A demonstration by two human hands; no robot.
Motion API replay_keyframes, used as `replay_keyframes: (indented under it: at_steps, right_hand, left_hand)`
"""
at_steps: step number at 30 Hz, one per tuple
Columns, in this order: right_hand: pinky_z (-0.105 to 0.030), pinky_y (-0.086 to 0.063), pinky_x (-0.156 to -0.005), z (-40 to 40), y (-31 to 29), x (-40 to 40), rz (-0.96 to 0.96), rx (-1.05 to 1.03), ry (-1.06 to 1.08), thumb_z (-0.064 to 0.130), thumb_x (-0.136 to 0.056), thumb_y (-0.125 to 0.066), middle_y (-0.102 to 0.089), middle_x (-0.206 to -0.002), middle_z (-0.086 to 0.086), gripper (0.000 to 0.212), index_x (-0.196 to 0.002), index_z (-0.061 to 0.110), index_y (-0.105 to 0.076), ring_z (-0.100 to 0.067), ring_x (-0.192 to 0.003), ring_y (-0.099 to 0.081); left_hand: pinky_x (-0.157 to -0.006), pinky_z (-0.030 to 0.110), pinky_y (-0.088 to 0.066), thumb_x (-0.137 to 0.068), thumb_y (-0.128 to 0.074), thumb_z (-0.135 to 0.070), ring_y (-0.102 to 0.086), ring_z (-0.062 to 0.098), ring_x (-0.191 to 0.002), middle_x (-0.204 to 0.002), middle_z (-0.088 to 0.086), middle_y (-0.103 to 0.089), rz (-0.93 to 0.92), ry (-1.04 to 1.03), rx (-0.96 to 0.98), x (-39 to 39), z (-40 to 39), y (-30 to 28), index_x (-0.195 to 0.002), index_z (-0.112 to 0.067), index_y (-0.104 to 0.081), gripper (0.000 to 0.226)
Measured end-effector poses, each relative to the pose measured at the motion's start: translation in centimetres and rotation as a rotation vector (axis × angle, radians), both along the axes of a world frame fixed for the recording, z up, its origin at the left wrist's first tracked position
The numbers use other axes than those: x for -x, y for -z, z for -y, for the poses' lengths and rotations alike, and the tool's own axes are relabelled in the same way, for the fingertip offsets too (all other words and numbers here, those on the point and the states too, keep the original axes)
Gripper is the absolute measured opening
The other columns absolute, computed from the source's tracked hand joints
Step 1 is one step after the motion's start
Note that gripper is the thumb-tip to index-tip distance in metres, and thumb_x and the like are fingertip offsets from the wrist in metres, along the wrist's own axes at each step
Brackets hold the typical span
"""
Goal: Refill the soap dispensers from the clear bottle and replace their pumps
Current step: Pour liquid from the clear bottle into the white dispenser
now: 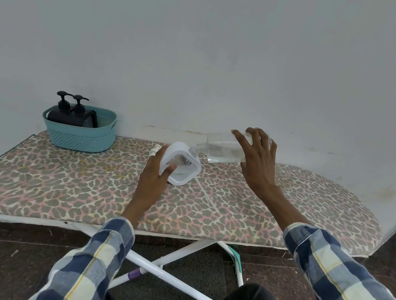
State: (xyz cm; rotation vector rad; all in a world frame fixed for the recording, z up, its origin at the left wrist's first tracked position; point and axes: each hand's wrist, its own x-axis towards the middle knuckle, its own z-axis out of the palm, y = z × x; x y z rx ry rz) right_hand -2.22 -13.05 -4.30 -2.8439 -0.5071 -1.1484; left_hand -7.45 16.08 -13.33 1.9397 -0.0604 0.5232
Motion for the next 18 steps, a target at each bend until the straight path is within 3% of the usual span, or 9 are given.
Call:
replay_keyframes:
  at_steps: [10, 18]
  right_hand:
    - [-0.056, -0.038, -0.114, 0.01, -0.07, 0.04, -0.008, 0.010, 0.008, -0.010, -0.071, -0.079, -0.044, -0.152, -0.006, 0.102, -0.156, 0.034, -0.042, -0.030, -0.147, -0.034]
    - [-0.056, -0.037, -0.115, -0.04, -0.19, 0.09, -0.012, 0.011, 0.011, -0.011, -0.072, -0.077, -0.043, -0.152, -0.006, 0.101, -0.156, 0.034, -0.042, -0.030, -0.148, -0.035]
  left_hand:
    - [-0.109, 0.057, -0.056, -0.111, -0.060, -0.039, -0.053, 0.023, -0.139, -0.160, 0.001, -0.047, -0.004, 0.008, 0.011, 0.08, -0.12, 0.05, -0.167, -0.033, -0.037, 0.060]
    - [-0.116, 0.051, -0.050, -0.111, -0.060, -0.038, -0.052, 0.019, -0.137, -0.160, 0.003, -0.048, 0.008, 0.001, -0.015, 0.01, -0.05, 0.13, -0.167, -0.030, -0.038, 0.061]
